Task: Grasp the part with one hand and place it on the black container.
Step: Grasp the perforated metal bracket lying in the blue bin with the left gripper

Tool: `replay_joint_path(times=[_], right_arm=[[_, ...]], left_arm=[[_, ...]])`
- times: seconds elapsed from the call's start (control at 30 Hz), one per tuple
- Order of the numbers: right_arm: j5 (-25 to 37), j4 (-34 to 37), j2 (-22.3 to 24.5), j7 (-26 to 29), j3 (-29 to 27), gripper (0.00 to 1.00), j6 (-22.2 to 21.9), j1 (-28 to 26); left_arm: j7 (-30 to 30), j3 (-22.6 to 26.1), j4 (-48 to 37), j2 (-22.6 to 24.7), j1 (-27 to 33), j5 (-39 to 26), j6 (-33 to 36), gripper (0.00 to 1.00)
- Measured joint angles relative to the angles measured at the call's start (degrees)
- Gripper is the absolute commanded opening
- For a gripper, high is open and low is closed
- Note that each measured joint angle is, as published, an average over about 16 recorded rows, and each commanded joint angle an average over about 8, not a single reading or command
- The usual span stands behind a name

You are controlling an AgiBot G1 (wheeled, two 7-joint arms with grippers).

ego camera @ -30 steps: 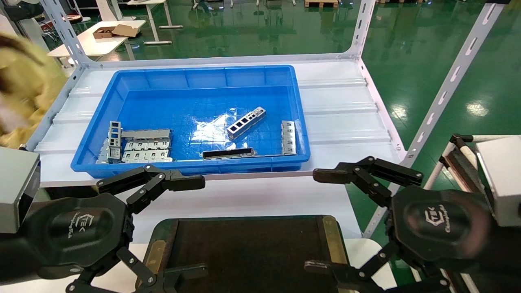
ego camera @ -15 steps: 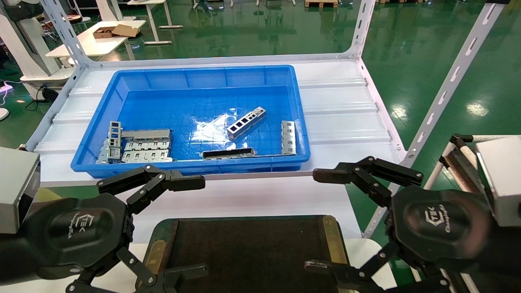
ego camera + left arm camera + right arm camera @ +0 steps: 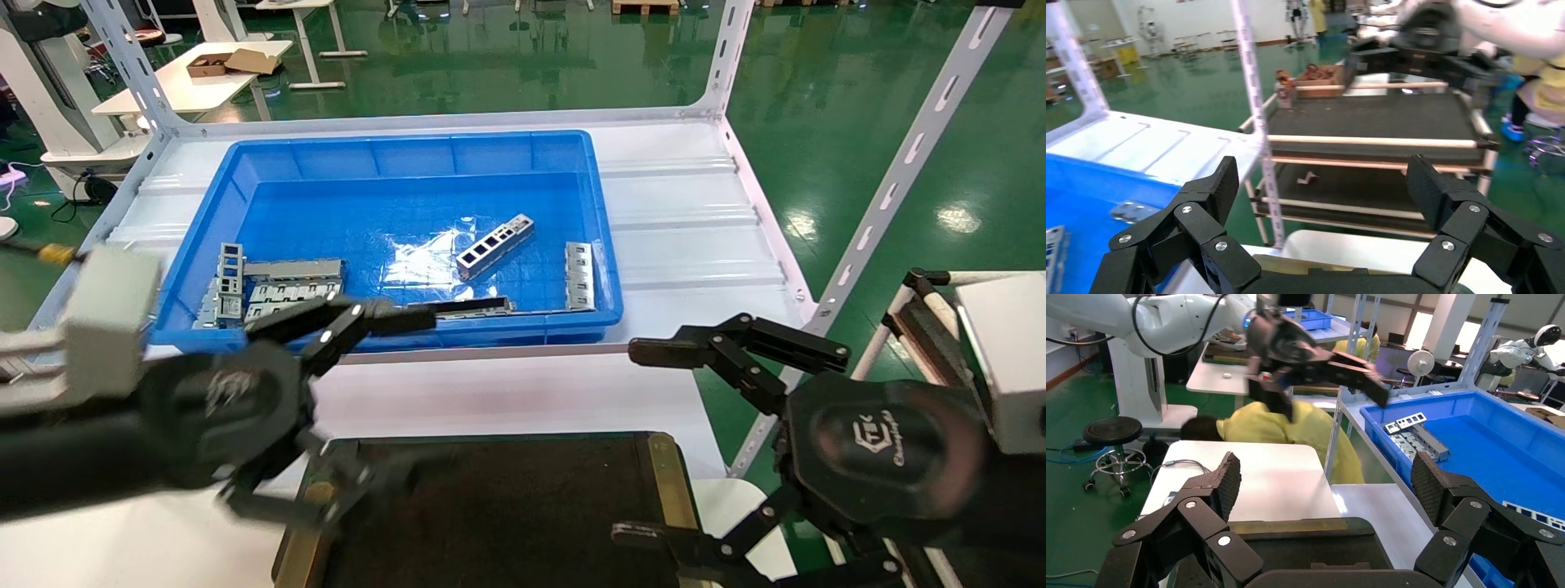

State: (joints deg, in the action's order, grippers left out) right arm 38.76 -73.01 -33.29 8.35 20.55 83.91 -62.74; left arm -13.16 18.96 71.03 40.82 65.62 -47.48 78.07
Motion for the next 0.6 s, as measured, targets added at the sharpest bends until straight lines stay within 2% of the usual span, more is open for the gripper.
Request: replay_joint_path(times=[0.27, 0.6], right_arm=[[0.0, 0.0, 0.0, 0.0, 0.0, 1.0, 0.0, 0.0], [0.0, 0.0, 0.0, 0.0, 0.0, 1.0, 0.0, 0.0]], left_arm=[[-2.4, 4.4, -7.1, 8.2, 7.1, -8.5, -8.2, 1.0], [-1.0, 9.8, -24.0, 20.9, 16.9, -19.9, -19.5, 1.0]])
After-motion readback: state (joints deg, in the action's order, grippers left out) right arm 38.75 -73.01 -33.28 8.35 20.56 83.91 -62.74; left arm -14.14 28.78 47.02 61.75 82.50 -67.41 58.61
